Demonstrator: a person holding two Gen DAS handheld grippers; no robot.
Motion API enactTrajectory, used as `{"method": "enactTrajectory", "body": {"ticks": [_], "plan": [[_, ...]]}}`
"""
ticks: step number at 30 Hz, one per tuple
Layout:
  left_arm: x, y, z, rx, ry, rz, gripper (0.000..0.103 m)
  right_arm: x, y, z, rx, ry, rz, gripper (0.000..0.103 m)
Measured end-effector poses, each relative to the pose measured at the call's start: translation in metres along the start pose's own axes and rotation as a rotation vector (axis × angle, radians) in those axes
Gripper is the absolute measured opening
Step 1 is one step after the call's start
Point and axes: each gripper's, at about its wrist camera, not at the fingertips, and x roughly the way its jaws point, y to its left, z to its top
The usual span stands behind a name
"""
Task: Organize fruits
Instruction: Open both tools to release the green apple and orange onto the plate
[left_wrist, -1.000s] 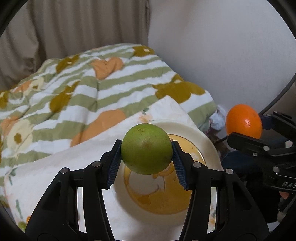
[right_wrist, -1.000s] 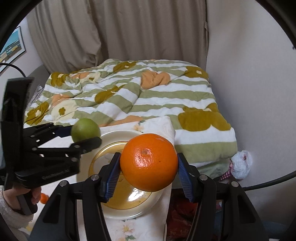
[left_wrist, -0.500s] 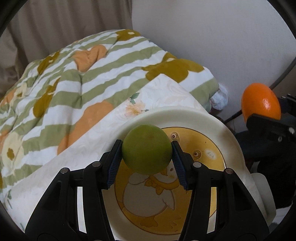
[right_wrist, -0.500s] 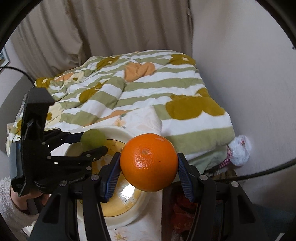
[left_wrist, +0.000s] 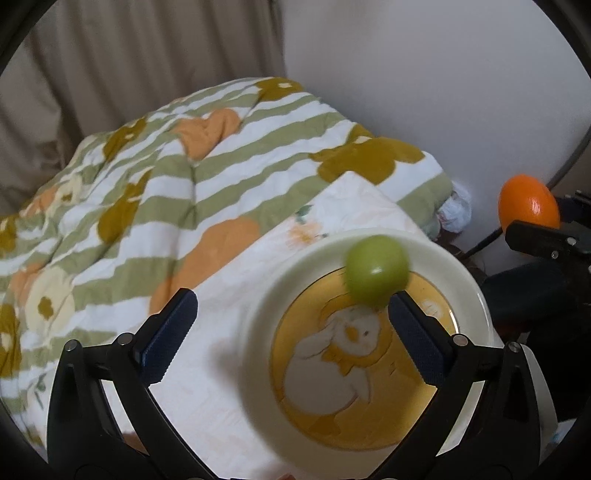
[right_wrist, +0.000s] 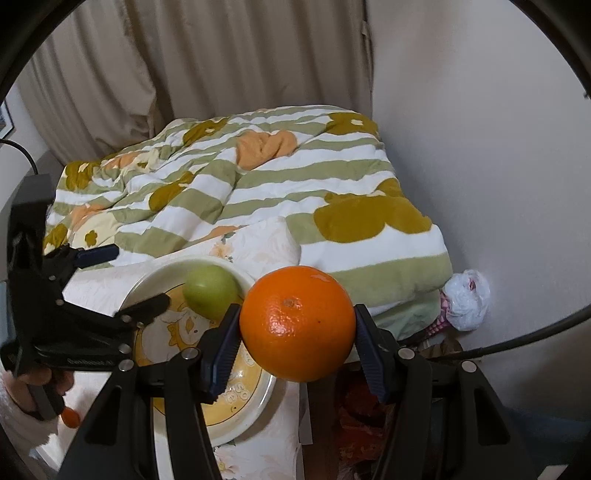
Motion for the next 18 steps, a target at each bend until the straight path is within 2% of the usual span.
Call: {"method": "enactTrajectory", "body": {"ticks": [8, 12, 18], "plan": [[-0.036, 0.035, -0.024, -0.130, 0.000, 0.049, 0.103, 0.019, 0.029, -0.013, -0.138, 0.043, 0.074, 0.055], [-0.051, 0.044, -0.039, -0.172, 0.006, 0.079, 0.103, 0.034, 0.044, -0.025, -0.210, 0.064, 0.084, 0.055], [-0.065, 0.052, -0.064, -0.241, 0.021, 0.120, 0.103, 0.053, 0.055, -0.027, -0.269, 0.048, 0.084, 0.055]]}}
